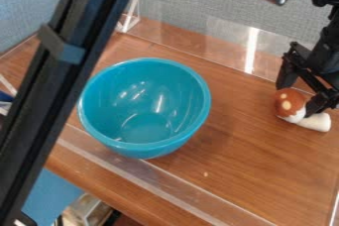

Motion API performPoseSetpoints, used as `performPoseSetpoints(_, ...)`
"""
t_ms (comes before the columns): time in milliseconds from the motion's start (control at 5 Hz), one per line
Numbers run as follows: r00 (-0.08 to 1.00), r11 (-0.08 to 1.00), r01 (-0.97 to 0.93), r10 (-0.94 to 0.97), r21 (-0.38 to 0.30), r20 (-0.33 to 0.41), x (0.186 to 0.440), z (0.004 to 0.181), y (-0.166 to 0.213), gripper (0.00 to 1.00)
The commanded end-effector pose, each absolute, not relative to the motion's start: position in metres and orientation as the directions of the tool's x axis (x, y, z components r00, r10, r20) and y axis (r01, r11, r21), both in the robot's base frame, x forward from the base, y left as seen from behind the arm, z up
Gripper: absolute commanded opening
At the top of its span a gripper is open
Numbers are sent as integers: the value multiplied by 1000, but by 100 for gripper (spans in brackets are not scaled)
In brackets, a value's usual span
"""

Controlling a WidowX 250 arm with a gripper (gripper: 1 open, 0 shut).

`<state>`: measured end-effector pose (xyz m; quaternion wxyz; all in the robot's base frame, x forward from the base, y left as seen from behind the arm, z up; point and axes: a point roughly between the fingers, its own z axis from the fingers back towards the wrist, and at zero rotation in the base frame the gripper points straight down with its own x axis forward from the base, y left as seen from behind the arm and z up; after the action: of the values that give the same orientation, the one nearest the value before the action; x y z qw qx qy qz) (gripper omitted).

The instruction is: Put the mushroom in the blue bowl

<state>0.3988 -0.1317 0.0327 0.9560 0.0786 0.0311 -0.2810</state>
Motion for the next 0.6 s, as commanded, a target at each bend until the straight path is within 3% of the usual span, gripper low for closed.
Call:
performPoseSetpoints(0,864,853,503,-495,142,-85,394,36,-145,100)
performPoseSetpoints(400,902,890,431,-421,152,-90,409,50,-120,100)
